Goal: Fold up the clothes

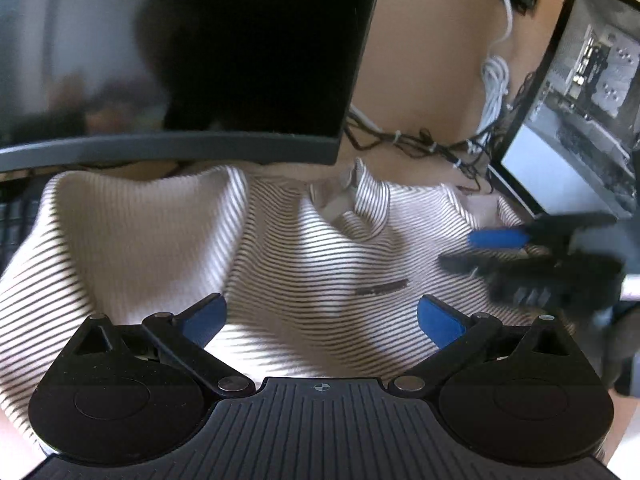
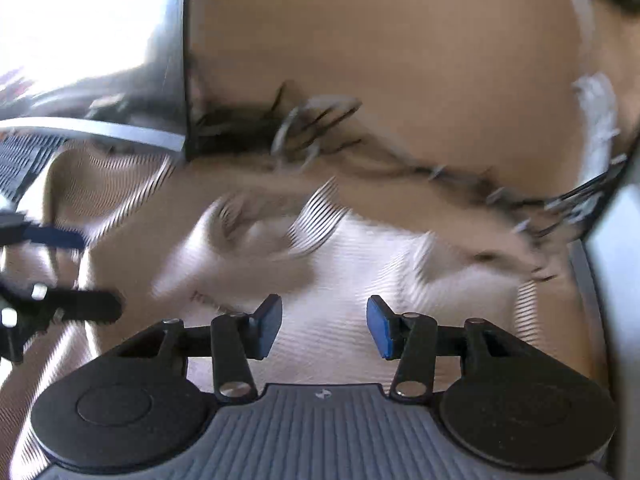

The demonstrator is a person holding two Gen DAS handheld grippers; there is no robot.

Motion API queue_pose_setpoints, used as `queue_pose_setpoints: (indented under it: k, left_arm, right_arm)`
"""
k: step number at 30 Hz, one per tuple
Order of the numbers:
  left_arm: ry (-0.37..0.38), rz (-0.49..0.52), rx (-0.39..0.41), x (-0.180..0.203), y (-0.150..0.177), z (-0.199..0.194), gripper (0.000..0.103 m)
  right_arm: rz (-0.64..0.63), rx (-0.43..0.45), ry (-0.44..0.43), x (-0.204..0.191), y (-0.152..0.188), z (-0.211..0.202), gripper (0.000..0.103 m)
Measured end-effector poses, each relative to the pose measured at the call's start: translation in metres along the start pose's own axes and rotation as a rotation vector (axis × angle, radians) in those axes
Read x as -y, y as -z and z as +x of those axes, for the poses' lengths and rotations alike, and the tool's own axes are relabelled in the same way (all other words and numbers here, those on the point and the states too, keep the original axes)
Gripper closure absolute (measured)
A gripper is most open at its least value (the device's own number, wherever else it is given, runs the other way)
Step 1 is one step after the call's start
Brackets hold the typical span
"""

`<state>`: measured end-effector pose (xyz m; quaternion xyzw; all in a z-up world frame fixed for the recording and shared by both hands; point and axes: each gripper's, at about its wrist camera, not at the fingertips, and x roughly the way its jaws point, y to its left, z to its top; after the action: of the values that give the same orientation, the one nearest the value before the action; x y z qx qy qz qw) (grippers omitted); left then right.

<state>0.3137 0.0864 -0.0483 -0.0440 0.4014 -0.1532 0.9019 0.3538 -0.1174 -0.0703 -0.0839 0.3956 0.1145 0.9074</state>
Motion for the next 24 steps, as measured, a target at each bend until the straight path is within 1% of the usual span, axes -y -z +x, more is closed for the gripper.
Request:
queue_pose_setpoints:
  k: [1, 3, 5, 6, 7, 8, 10, 14, 16, 18, 19, 22, 24]
  left_arm:
    - [-0.017, -0.002, -0.008, -0.002, -0.003, 0.006, 0.0]
    - [-0.05, -0.007, -0.024, -0.005, -0.008, 0.018, 0.0]
    - [-0.093, -0.012, -0.037, -0.009, -0.013, 0.029, 0.0]
    - [-0.124, -0.014, -0.041, -0.013, -0.014, 0.033, 0.0]
    - [-0.153, -0.014, -0.045, -0.018, -0.015, 0.037, 0.0]
    - [-0.176, -0.016, -0.046, -0.021, -0.015, 0.039, 0.0]
    - [-0.21, -0.02, -0.041, -0.028, -0.016, 0.041, 0.0]
    - [-0.27, -0.027, -0.018, -0.036, -0.019, 0.039, 0.0]
    - [-0.296, -0.032, -0.008, -0.041, -0.021, 0.037, 0.0]
    - [-0.294, -0.043, -0.006, -0.046, -0.024, 0.036, 0.0]
    - [-0.284, -0.051, -0.008, -0.048, -0.026, 0.034, 0.0]
    - [-0.224, -0.071, -0.02, -0.044, -0.026, 0.02, 0.0]
    - [-0.174, -0.06, -0.024, -0.037, -0.021, 0.006, 0.0]
  right_arm:
    - [-0.012, -0.015, 0.002, 0.0, 0.003, 0.009, 0.056]
    - [-0.038, -0.029, 0.061, 0.004, 0.008, 0.016, 0.056]
    - [-0.042, -0.025, 0.134, 0.015, 0.011, 0.017, 0.052]
    - [-0.023, -0.031, 0.166, 0.022, 0.012, 0.015, 0.046]
    - [-0.001, -0.037, 0.194, 0.031, 0.014, 0.013, 0.045]
    - [0.026, -0.041, 0.201, 0.039, 0.015, 0.009, 0.043]
    - [0.071, -0.048, 0.186, 0.05, 0.019, 0.002, 0.039]
    - [0.075, -0.043, 0.173, 0.049, 0.024, -0.005, 0.034]
    - [0.091, -0.043, 0.161, 0.052, 0.026, -0.003, 0.025]
    - [0.128, -0.053, 0.142, 0.062, 0.025, 0.002, 0.02]
    - [0.152, -0.063, 0.13, 0.067, 0.025, 0.002, 0.02]
    - [0.16, -0.048, 0.126, 0.064, 0.023, -0.007, 0.02]
    - [0.156, -0.034, 0.129, 0.06, 0.025, -0.019, 0.02]
